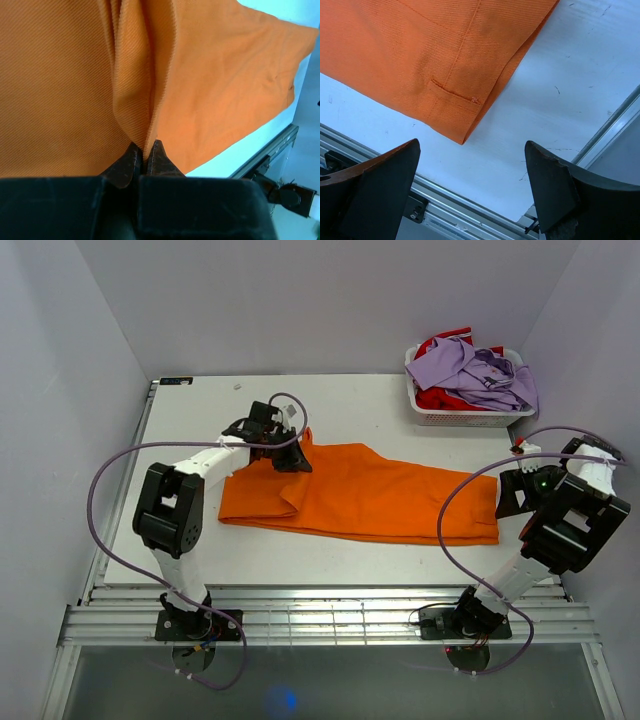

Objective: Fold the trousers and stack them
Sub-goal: Fold the trousers

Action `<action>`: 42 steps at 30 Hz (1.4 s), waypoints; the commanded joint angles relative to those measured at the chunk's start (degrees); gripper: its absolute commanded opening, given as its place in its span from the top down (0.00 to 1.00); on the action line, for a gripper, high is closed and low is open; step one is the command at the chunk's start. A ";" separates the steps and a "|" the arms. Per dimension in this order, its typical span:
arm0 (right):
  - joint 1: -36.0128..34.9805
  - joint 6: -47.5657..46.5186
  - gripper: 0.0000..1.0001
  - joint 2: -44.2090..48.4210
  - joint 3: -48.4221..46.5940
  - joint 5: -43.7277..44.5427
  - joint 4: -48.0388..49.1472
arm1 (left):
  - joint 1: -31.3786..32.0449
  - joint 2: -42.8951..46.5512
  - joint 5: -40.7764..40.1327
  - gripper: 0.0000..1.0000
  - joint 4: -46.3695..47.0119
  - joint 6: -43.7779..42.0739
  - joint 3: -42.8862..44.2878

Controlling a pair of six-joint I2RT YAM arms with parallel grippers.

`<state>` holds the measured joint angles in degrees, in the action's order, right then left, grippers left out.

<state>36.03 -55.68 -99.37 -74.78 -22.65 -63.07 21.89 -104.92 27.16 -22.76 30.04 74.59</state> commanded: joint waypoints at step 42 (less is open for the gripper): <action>0.18 7.25 0.10 -3.72 0.43 -3.18 3.04 | -18.14 8.68 8.24 0.22 -3.86 -15.66 -1.89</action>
<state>36.03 -50.89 -101.36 -72.55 -22.65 -60.88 14.52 -100.82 26.72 -20.84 27.57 75.79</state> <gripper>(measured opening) 0.903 0.770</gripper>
